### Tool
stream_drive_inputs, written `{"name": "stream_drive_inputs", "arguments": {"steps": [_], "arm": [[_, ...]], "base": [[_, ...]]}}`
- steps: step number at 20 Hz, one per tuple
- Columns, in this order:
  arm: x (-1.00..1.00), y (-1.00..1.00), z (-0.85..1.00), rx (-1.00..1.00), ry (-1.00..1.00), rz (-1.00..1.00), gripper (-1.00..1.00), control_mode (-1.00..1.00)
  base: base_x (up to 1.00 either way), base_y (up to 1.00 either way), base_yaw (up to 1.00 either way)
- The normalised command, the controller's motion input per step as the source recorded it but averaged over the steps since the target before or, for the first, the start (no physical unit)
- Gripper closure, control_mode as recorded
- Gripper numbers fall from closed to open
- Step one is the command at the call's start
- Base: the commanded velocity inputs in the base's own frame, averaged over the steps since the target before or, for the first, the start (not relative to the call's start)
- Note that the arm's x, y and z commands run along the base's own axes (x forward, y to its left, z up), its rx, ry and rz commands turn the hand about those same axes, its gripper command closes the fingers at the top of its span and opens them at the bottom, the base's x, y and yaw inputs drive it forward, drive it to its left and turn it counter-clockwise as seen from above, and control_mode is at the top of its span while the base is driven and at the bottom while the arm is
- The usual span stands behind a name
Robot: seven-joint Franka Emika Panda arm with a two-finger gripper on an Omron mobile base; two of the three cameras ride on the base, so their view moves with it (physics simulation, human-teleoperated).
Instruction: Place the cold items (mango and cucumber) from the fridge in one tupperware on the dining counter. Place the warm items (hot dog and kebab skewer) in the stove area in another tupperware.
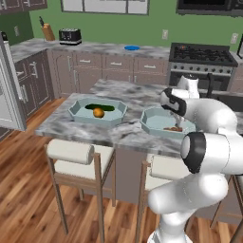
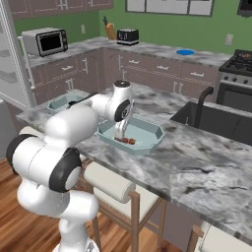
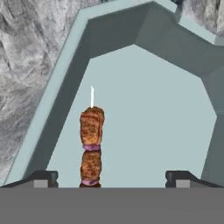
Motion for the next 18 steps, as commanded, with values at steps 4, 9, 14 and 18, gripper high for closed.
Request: {"name": "stream_drive_inputs", "arguments": {"steps": [4,9,14,18], "arm": [[-0.45,0.01,0.64,0.0,-0.36,-0.04,-1.0,-1.0],[-0.59,0.09,0.62,0.06,-0.19,-0.39,-1.0,-1.0],[-0.71,0.14,0.59,0.12,-0.02,-0.57,-1.0,-1.0],[-0.93,0.04,0.46,0.28,-0.02,-0.64,-1.0,-1.0]], "base": [[0.0,0.0,0.0],[0.0,0.0,0.0],[0.0,0.0,0.0],[0.0,0.0,0.0]]}}
